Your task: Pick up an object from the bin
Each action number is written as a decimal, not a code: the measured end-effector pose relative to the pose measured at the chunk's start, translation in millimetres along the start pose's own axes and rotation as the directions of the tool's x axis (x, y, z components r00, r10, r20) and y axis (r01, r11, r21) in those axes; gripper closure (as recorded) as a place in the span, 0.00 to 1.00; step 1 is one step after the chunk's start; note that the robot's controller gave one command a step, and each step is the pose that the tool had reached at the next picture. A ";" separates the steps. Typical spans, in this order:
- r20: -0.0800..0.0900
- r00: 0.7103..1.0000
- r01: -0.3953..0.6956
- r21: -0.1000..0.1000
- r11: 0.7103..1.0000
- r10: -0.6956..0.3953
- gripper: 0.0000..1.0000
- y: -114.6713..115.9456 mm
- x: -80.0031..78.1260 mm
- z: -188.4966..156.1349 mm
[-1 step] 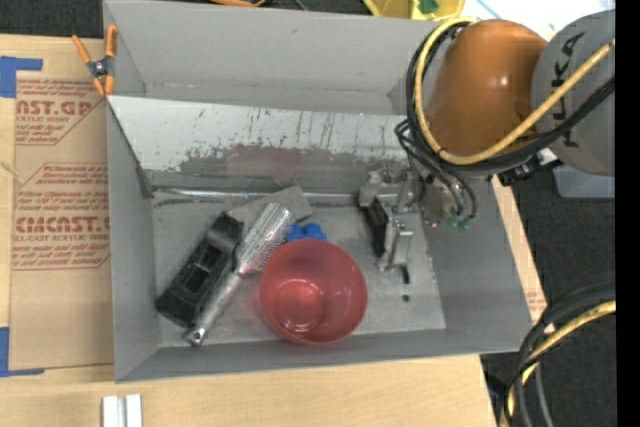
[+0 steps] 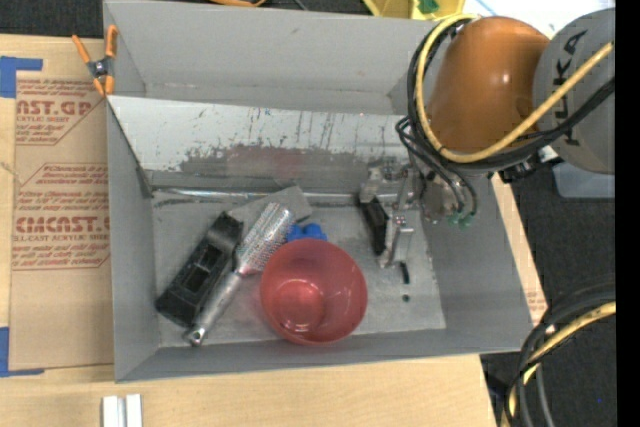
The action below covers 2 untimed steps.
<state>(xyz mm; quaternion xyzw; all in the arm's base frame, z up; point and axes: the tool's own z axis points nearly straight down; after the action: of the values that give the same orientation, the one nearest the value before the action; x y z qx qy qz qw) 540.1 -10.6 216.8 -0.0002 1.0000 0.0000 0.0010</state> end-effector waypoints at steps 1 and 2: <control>0.007 0.966 0.257 0.001 0.966 -0.257 0.00 42.7 29.7 88.6; 0.024 0.899 0.437 0.007 0.899 -0.437 0.00 59.0 43.0 141.5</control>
Offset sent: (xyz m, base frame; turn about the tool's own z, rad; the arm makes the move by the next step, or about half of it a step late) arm -0.0486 0.0574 -0.1468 -0.4538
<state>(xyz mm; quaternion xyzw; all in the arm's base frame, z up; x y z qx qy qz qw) 497.4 48.4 75.2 -0.2244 0.9744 -0.0011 0.0134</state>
